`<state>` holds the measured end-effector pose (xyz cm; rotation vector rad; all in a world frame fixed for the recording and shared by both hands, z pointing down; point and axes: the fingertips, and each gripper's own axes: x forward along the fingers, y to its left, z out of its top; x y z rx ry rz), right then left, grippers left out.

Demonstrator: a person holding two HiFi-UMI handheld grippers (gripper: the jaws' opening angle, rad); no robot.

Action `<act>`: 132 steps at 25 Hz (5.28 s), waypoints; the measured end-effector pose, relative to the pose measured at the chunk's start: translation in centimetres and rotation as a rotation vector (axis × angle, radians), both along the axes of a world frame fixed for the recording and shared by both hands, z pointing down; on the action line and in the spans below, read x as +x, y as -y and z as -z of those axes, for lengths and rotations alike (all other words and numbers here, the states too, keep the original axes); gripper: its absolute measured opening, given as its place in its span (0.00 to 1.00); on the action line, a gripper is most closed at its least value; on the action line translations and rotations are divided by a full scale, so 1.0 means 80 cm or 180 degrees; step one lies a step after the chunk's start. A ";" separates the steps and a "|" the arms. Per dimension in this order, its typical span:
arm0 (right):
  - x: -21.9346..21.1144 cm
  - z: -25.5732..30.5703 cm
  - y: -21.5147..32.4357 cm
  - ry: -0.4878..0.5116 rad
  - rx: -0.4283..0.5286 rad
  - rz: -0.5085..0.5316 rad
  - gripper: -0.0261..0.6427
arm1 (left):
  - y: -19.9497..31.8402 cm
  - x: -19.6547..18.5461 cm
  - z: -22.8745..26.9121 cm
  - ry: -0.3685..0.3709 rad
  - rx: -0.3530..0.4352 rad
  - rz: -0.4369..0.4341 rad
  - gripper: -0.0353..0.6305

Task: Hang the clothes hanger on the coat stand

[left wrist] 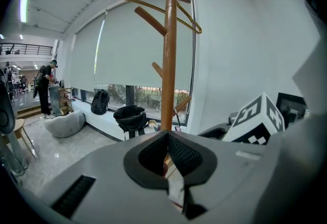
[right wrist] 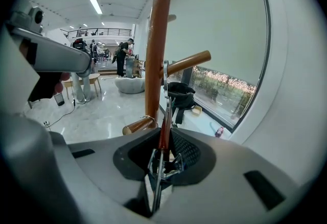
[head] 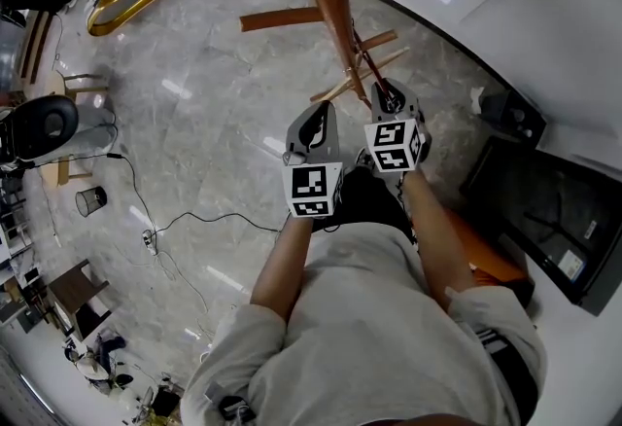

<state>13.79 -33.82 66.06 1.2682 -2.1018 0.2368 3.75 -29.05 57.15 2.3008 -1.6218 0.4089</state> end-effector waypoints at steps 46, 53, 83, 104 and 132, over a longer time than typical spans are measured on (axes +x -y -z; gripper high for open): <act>-0.009 0.087 -0.049 0.0619 0.0498 -0.0163 0.36 | -0.033 -0.023 0.026 -0.0172 0.0119 -0.0155 0.07; -0.022 0.155 -0.082 0.0845 0.0867 -0.0397 0.36 | -0.050 -0.049 0.063 -0.0276 0.0280 -0.0271 0.07; -0.026 0.350 -0.342 0.0924 0.1874 -0.0976 0.05 | -0.244 -0.052 0.185 -0.0453 0.0822 -0.0969 0.07; 0.029 0.403 -0.439 0.1059 0.2102 -0.0538 0.05 | -0.346 0.034 0.254 -0.0426 0.1134 -0.0835 0.07; 0.007 0.408 -0.431 0.1039 0.2073 -0.0370 0.05 | -0.351 0.024 0.261 -0.0410 0.1202 -0.0776 0.07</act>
